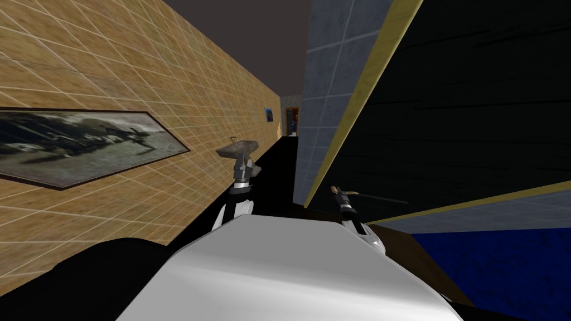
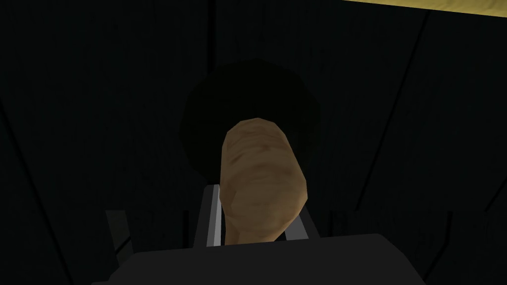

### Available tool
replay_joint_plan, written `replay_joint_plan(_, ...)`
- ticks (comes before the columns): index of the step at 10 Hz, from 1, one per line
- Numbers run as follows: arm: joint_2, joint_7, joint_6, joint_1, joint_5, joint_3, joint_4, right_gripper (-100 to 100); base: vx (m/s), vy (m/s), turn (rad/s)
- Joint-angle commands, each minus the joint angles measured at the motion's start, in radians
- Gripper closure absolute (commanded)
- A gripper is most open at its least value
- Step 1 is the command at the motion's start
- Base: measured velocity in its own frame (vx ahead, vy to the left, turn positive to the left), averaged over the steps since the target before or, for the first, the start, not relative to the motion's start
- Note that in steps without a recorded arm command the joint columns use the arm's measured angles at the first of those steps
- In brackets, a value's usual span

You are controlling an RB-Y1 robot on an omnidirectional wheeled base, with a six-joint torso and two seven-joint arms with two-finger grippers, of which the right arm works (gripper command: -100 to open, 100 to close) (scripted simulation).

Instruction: Pull the door open

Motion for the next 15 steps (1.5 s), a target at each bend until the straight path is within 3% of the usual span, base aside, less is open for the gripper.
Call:
replay_joint_plan(1,-0.013,-0.017,-0.018,0.017,0.006,0.012,-0.004,100,-0.18,-0.055,0.142)
replay_joint_plan(9,-0.09,-0.104,-0.105,0.098,0.03,0.066,-0.027,100,-0.197,-0.055,0.117)
replay_joint_plan(10,-0.081,-0.098,-0.097,0.09,0.029,0.065,-0.024,100,-0.102,-0.029,0.034)
replay_joint_plan(11,-0.092,-0.112,-0.127,0.107,0.032,0.072,-0.015,100,-0.158,-0.084,0.179)
replay_joint_plan(13,-0.102,-0.121,-0.151,0.119,0.033,0.076,-0.009,100,-0.191,-0.059,0.148)
replay_joint_plan(15,-0.122,-0.138,-0.196,0.144,0.036,0.082,0.002,100,-0.229,-0.075,0.212)
